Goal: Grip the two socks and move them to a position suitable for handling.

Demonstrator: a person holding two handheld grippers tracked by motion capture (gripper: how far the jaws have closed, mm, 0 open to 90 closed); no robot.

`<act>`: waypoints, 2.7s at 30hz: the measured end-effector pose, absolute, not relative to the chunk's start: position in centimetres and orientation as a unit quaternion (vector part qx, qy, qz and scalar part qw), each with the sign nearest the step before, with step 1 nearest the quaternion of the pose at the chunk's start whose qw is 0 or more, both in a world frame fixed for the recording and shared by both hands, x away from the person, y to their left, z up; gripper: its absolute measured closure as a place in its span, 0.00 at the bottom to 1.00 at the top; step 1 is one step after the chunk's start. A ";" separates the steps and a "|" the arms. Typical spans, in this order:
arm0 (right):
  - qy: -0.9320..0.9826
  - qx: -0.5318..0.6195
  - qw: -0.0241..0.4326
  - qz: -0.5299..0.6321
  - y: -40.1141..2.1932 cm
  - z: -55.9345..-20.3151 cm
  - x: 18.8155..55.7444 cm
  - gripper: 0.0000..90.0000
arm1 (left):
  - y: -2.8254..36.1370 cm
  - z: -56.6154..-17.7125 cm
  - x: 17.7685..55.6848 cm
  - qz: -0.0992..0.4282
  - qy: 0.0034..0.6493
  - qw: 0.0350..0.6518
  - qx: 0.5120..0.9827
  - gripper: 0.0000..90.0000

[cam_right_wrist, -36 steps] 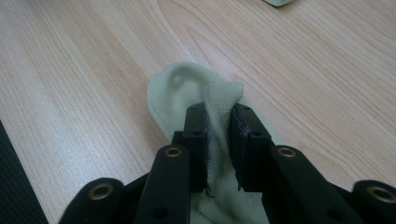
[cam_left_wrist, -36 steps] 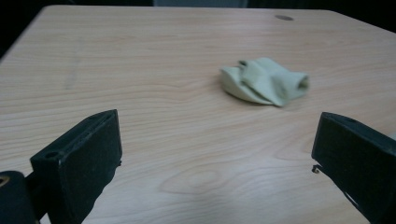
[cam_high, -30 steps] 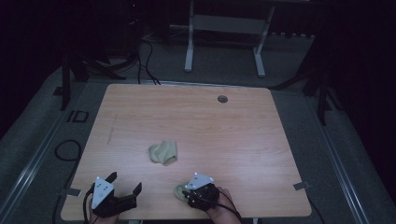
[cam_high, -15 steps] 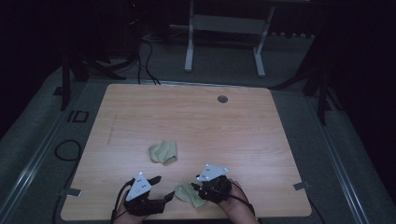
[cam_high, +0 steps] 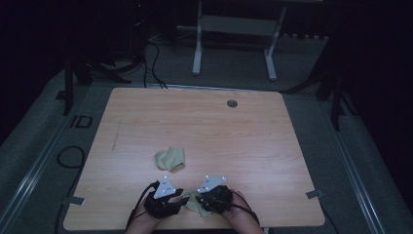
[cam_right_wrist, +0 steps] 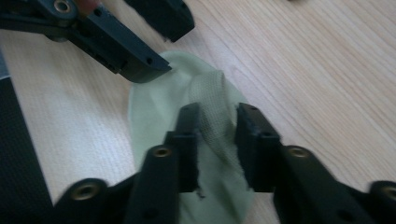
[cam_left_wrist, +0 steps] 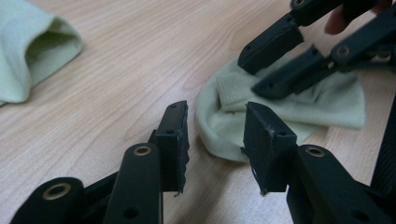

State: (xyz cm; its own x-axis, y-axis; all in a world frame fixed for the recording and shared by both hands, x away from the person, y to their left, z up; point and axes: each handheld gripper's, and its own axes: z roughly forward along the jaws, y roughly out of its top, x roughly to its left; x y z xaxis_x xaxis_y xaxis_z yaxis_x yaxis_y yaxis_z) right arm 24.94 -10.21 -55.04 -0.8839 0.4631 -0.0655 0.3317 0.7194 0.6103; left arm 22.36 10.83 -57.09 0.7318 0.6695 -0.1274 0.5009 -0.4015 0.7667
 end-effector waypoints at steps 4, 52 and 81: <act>0.921 0.214 0.107 0.309 -10.3 -55.1 25.0 0.91 | 10.8 -57.5 22.7 0.091 0.358 0.412 0.833 0.74; 0.870 0.347 0.117 0.331 -21.5 -53.6 23.4 0.81 | 11.2 -56.4 20.7 0.081 0.371 0.420 0.824 0.66; 0.881 0.287 0.108 0.361 -15.4 -52.3 25.8 0.84 | 11.8 -55.8 20.6 0.091 0.355 0.467 0.805 0.77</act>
State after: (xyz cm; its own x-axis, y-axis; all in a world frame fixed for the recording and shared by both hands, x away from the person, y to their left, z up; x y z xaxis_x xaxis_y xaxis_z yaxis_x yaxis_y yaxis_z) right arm 25.83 -15.39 -52.35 -0.8121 0.5833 0.0178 0.4276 0.5740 0.6983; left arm 20.64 11.76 -55.78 0.7320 0.6557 -0.1850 0.4858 -0.3119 0.8166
